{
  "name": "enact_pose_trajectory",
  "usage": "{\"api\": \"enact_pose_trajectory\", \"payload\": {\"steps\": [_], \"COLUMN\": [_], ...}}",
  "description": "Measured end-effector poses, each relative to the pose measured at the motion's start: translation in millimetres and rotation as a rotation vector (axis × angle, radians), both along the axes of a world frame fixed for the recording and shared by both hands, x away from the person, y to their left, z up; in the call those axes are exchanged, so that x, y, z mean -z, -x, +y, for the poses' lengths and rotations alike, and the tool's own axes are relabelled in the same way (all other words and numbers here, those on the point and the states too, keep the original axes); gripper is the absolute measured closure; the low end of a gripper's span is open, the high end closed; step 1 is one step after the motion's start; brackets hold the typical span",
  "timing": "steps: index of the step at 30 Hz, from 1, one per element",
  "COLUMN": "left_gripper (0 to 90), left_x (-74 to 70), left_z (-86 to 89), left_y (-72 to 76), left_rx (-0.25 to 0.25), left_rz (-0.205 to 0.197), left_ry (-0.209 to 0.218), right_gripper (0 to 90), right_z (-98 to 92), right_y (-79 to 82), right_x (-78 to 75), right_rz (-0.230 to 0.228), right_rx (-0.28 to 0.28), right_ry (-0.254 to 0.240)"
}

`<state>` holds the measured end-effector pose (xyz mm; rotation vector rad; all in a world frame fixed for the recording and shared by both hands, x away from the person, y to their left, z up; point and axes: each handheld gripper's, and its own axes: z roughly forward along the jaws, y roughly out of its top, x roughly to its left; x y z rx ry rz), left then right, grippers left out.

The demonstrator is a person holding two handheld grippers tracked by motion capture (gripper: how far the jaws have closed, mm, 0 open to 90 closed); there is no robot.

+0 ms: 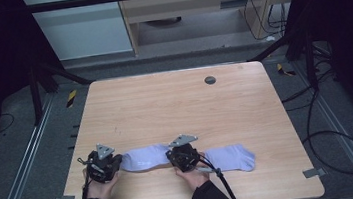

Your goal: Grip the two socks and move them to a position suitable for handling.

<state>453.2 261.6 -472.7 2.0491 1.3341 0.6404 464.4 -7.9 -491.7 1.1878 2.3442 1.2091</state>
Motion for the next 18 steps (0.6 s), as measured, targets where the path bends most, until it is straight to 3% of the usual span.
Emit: {"api": "enact_pose_trajectory", "payload": {"steps": [4,8,9,10,11,18], "left_gripper": [85.7,73.9,68.4,67.4,65.5,54.5], "left_x": [3.0,2.4,-0.9,-0.9,-4.3,-14.7], "left_z": [2.5,6.5,8.6,8.6,9.1,4.4], "left_y": [-1.1,-0.2,1.9,1.9,4.7,12.6], "left_rx": [-0.011,-0.035,-0.037,-0.037,-0.040,-0.028], "left_rz": [0.005,-0.007,-0.017,-0.017,-0.031,-0.060], "left_ry": [-0.005,0.020,0.049,0.049,0.075,0.144], "right_gripper": [84.5,75.6,72.2,72.2,68.7,59.3], "right_z": [2.2,-2.0,-7.6,-7.6,-14.5,-41.6], "right_y": [2.2,3.6,4.1,4.1,3.5,1.4], "right_x": [6.0,4.0,-2.3,-2.3,-10.3,-36.4], "right_rz": [0.024,0.031,0.022,0.022,0.003,-0.043], "right_rx": [-0.003,0.002,0.018,0.018,0.027,0.061], "right_ry": [0.005,-0.006,-0.024,-0.024,-0.030,-0.054]}}
